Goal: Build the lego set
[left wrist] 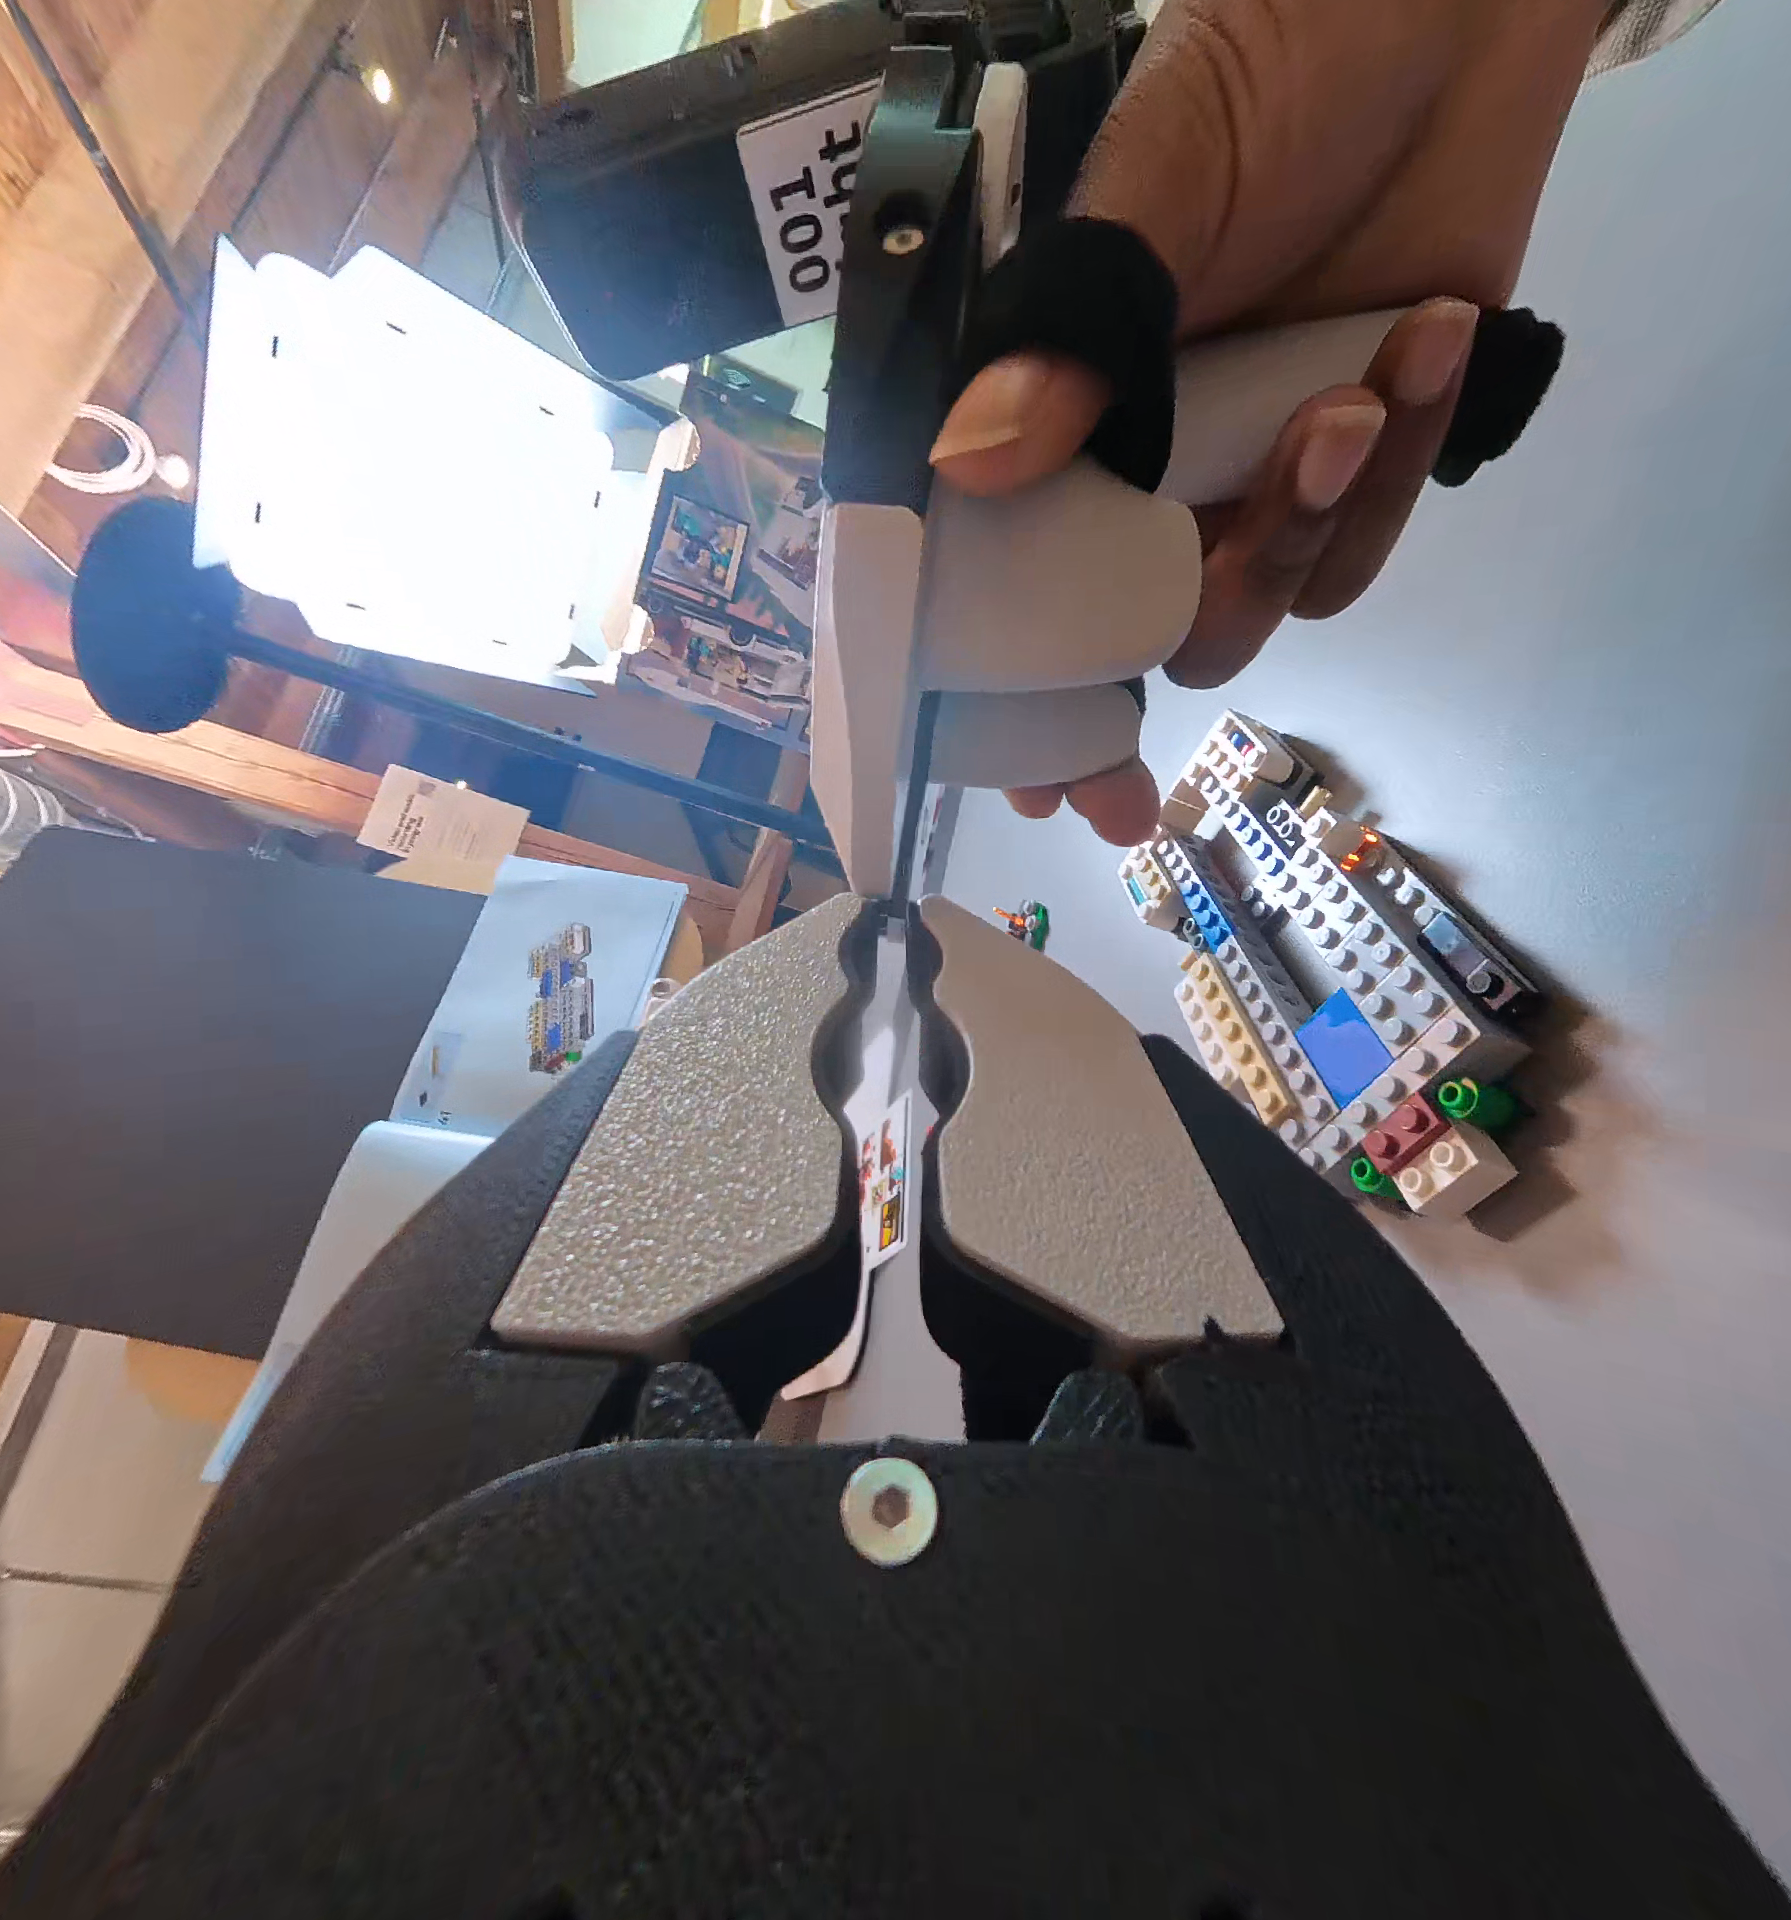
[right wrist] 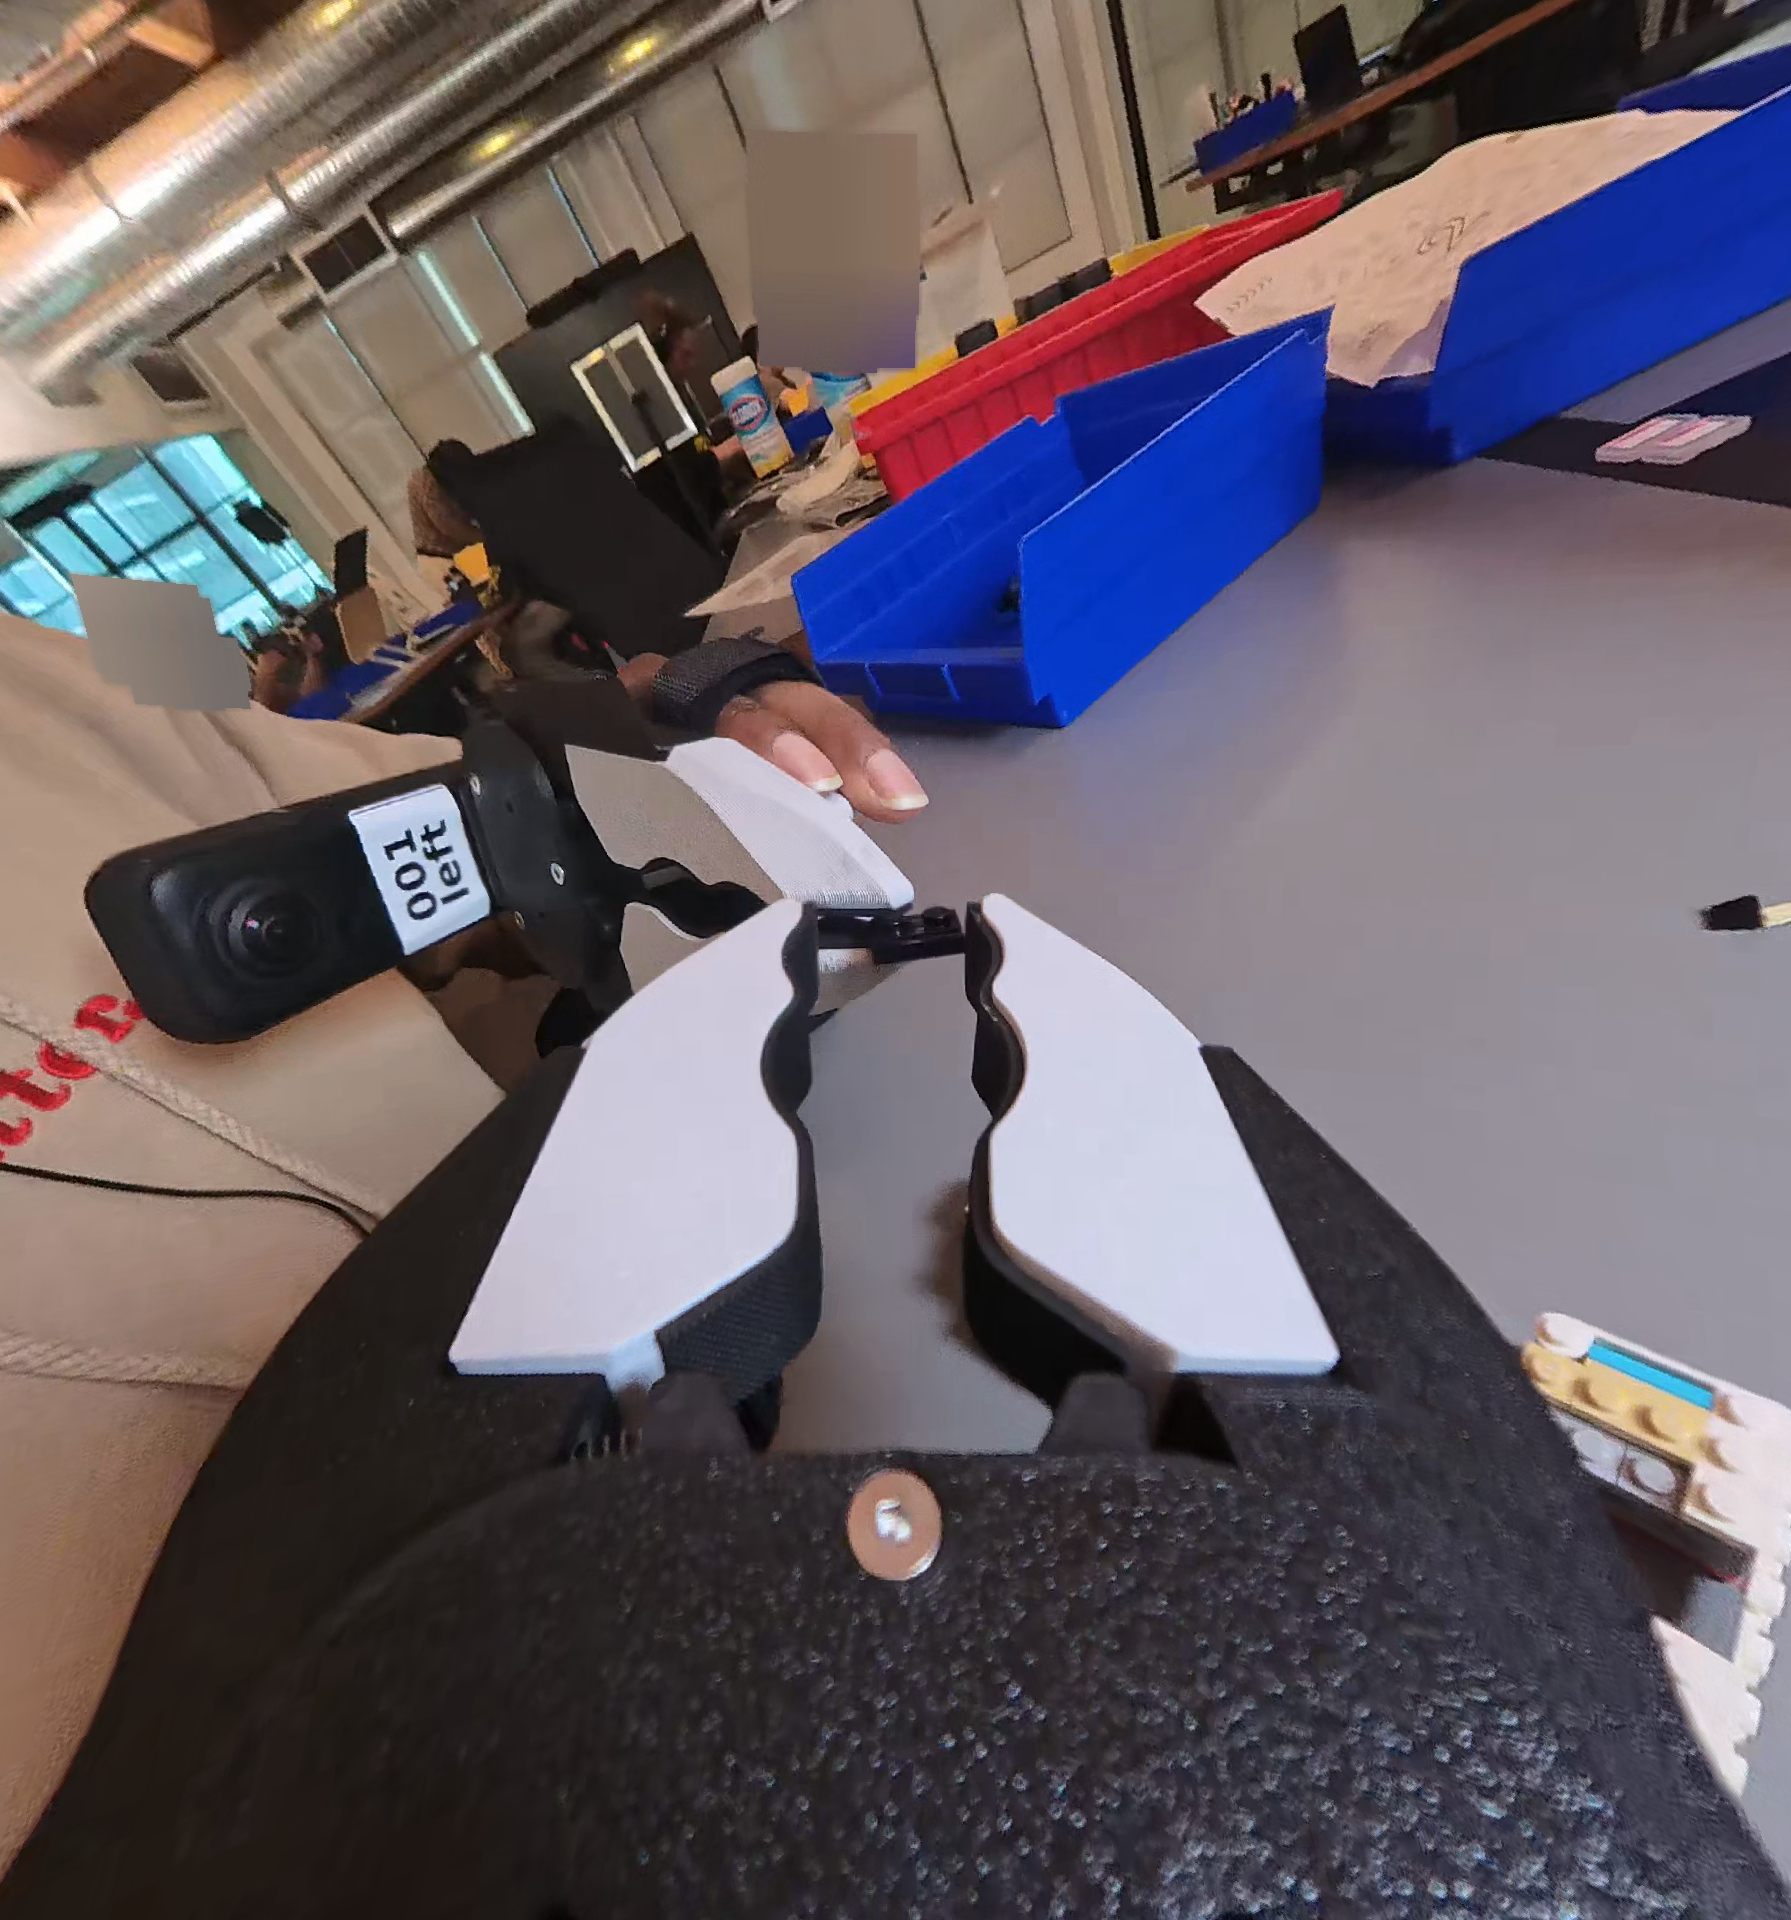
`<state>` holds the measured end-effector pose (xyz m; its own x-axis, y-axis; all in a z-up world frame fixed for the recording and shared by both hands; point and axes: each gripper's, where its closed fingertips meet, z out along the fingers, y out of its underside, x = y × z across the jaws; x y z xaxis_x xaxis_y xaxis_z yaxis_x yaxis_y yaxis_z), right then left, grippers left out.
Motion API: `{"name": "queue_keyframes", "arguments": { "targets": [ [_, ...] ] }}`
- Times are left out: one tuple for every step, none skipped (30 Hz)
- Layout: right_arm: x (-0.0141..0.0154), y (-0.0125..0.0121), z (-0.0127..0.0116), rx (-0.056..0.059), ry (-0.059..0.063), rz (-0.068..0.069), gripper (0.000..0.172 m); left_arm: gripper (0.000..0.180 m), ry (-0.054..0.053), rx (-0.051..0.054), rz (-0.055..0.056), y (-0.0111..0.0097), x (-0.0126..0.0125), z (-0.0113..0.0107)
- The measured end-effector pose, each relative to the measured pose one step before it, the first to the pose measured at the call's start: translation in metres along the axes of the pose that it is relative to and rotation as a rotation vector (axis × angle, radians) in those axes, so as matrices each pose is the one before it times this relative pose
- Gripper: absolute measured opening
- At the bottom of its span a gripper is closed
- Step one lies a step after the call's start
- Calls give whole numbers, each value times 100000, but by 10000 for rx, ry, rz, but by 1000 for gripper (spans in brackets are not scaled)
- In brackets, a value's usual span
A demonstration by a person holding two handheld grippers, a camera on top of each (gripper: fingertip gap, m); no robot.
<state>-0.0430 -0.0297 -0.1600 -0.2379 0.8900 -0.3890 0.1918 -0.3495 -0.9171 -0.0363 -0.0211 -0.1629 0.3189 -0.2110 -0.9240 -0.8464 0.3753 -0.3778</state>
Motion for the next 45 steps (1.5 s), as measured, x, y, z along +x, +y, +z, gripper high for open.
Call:
{"name": "queue_keyframes", "arguments": {
  "targets": [
    [-13, -41, -108, 12, 66, -180, 25, 5, -93, 11, 61, -128, -114, -45],
    [64, 18, -137, -35, 69, -136, 19, 4, -1, 12, -7, -114, -41, -38],
    [-31, 22, -111, -42, -34, -69, 17, 5, 34, -3, -66, -103, 16, -18],
    [-147, 22, -96, -35, -115, -47, 17, 5, -2, 68, -102, -182, 4, -39],
    [-139, 52, -104, -72, -128, -143, 17, 4, 53, 114, -178, -187, 55, -48],
    [-90, 110, -113, -111, -109, -256, 17, 5, 184, 112, -345, -143, 134, -39],
    [-93, 107, -158, -115, -110, -306, 17, 5, 323, 189, -627, -147, 196, -46],
    [-242, 84, -235, -125, -229, -360, 17, 8, 532, 328, -913, -223, 300, -103],
    [-361, 2, -331, -94, -298, -430, 17, 11, 492, 165, -1281, 45, 31, -51],
    [-216, -74, -404, -91, -192, -462, 17, 13, 751, 111, -1583, 135, 173, -21],
    [-171, 4, -393, -204, -180, -461, 17, 14, 1055, 206, -1811, -38, 422, -42],
    [-305, 80, -309, -323, -252, -450, 17, 16, 981, 398, -1907, -354, 232, -110],
    [-343, 28, -187, -335, -224, -451, 17, 16, 966, 426, -1846, -470, 218, -104],
    [-300, -25, -65, -318, -160, -458, 17, 16, 984, 329, -1643, -410, 347, -49],
    [-232, 29, 54, -343, -112, -443, 17, 17, 693, 307, -1319, -362, 123, -9],
    [-95, 47, 136, -323, -39, -416, 17, 16, 519, 198, -990, -156, 52, 68],
    [-114, 80, 189, -288, -40, -391, 17, 17, 510, -22, -733, 156, 183, 151],
    [-144, 115, 238, -266, -65, -333, 17, 18, 354, 42, -554, 121, 130, 168],
    [-78, 34, 236, -171, -10, -267, 17, 17, 228, -35, -456, 247, 26, 182],
    [-70, -49, 212, -61, -9, -204, 17, 17, 226, -112, -337, 340, 63, 181],
    [-145, -36, 168, -31, -93, -111, 17, 17, 194, 55, -249, 111, 103, 92],
    [-59, -59, 86, -10, -64, -34, 17, 12, 44, 75, -220, 80, -117, -21],
    [49, -33, 41, -14, 9, -30, 17, 8, 82, 73, -212, 26, -56, -74],
    [18, 3, 52, -42, 3, -58, 17, 7, 123, 43, -241, -7, 30, -50],
    [56, -3, 47, -51, 45, -74, 17, 7, 71, 24, -159, -3, -6, -26],
    [114, 27, 19, -67, 90, -110, 17, 7, 11, 51, -167, -81, -79, -32],
    [97, -2, 21, -54, 84, -112, 17, 7, 42, 30, -173, -53, -45, -26],
    [147, -52, -7, -26, 113, -70, 17, 7, 72, 88, -137, -118, 5, -45],
    [271, -67, -15, -15, 204, -52, 16, 6, 27, 173, -133, -239, -41, -91],
    [398, -48, -25, -17, 293, -49, 17, 6, -29, 219, -104, -340, -92, -118],
    [549, -44, -49, -22, 403, 0, 17, 6, -46, 243, -67, -403, -104, -140],
    [751, -68, -75, 5, 551, 58, 18, 5, -170, 385, -42, -594, -227, -210],
    [809, -159, -136, 83, 612, 78, 21, 5, -222, 356, 8, -562, -285, -217],
    [700, -229, -194, 138, 586, 103, 25, 5, -289, 416, 52, -632, -347, -252],
    [589, -254, -188, 162, 584, 123, 26, 5, -269, 430, 65, -629, -298, -268],
    [457, -207, -128, 161, 609, 88, 27, 5, -189, 384, 39, -584, -208, -238],
    [289, -75, -31, 100, 576, 20, 27, 4, -204, 310, 32, -483, -217, -197],
    [173, 73, 90, -4, 551, -66, 27, 4, -196, 241, 72, -381, -207, -113],
    [131, 204, 190, -91, 524, -177, 27, 4, -115, 192, 41, -277, -91, -49],
    [8, 231, 269, -136, 411, -226, 28, 4, -58, 148, -11, -188, -26, 13],
    [49, 207, 318, -151, 383, -180, 28, 4, 5, 90, -50, -93, 40, 49],
    [173, 166, 317, -149, 389, -106, 27, 4, -42, 76, -28, -41, -26, 63],
    [29, 100, 291, -102, 200, -39, 27, 5, -29, 96, 4, -30, 0, 40],
    [-70, 18, 255, -57, 63, 31, 27, 5, 16, 96, -10, -41, 61, 23],
    [17, -10, 194, -44, 88, 40, 26, 5, 4, 9, -35, 47, 25, 18]
  ]
}}
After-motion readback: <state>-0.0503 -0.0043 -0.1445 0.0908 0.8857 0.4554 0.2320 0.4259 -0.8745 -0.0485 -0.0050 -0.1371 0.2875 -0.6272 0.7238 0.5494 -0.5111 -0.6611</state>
